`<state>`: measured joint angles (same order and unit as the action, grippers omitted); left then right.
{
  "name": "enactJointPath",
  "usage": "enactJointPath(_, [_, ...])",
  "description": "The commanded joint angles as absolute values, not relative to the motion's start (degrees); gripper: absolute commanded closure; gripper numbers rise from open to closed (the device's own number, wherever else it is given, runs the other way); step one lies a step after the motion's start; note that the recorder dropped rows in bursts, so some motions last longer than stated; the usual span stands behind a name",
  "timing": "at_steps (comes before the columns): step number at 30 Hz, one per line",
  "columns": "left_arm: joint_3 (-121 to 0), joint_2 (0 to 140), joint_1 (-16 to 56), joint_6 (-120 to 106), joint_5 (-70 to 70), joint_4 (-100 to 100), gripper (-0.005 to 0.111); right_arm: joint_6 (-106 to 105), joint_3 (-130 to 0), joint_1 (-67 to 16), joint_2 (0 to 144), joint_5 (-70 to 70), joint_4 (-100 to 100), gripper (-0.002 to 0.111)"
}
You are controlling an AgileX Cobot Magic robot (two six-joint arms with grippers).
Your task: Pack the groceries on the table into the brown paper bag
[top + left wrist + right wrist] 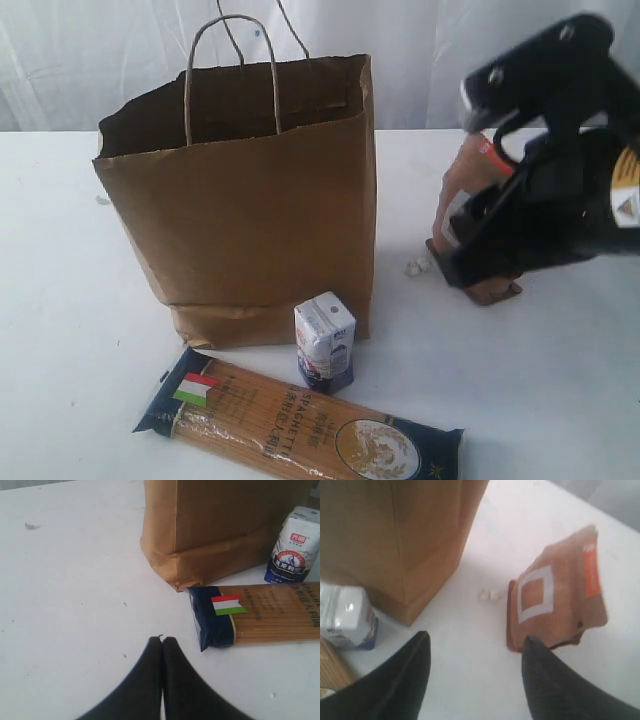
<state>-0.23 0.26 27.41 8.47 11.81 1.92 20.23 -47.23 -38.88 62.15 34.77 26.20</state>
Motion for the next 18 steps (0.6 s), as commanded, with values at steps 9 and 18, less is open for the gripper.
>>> enactJointPath(9, [0.0,0.0,27.31,9.01,11.64,1.85,0.107,47.65,-39.32,-36.63,80.4,20.15,45.05,0.065])
enactJointPath(18, [0.0,0.0,27.31,9.01,11.64,1.85,0.107,52.94,-42.28,-28.94,91.49,8.83,48.86,0.066])
